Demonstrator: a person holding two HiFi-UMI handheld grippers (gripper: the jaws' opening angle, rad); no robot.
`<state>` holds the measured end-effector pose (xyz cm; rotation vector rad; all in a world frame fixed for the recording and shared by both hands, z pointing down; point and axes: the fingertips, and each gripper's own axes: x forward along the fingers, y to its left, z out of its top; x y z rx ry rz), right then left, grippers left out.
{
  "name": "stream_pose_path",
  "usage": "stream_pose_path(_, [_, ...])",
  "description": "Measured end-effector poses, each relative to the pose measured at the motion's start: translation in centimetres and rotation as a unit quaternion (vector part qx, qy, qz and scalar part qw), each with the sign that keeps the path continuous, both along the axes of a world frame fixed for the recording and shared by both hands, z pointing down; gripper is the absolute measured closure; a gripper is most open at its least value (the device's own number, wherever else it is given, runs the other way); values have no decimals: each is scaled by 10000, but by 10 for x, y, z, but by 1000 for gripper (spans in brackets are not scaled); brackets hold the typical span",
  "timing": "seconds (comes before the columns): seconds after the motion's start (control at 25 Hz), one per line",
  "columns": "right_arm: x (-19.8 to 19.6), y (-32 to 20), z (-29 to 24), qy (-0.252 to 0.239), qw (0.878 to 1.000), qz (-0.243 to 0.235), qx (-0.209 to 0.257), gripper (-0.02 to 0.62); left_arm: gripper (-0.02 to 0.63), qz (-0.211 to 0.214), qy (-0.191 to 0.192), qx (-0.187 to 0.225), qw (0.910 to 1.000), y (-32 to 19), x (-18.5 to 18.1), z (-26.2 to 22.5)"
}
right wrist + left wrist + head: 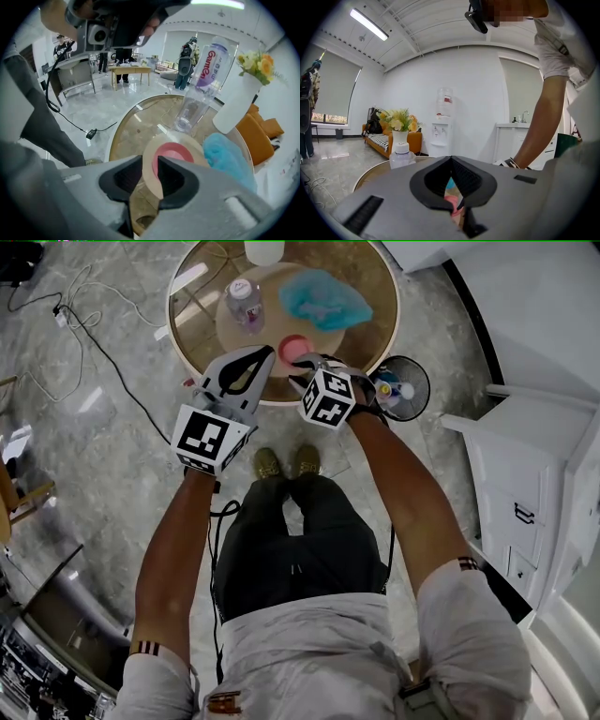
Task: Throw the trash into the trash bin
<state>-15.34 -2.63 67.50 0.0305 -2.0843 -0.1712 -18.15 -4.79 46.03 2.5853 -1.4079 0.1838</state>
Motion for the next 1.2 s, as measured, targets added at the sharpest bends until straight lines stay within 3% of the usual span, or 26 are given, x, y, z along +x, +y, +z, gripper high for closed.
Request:
stream_pose_path(0.48, [1, -4, 26, 428, 9991, 48, -63, 517, 607, 51, 37, -11, 10000, 5, -5, -3])
stream_pose_path(0.6, [0, -3, 28, 474, 9989, -43, -39, 571, 607, 65, 61, 4, 10000, 4, -4, -5])
stream_pose_path(0.76, [3, -2, 27, 398, 9991, 137, -5, 586, 607, 94, 77, -61, 9999, 5, -3, -3])
stream_pose_path(1.04, [4, 0, -11, -503, 9951, 850, -62, 586, 607, 162, 73, -237, 9996, 6, 5, 7])
stream_pose_path(1.2, [3, -4, -50, -1269, 9813, 1445, -66, 586, 607, 192, 80, -338, 9992, 8, 12, 9])
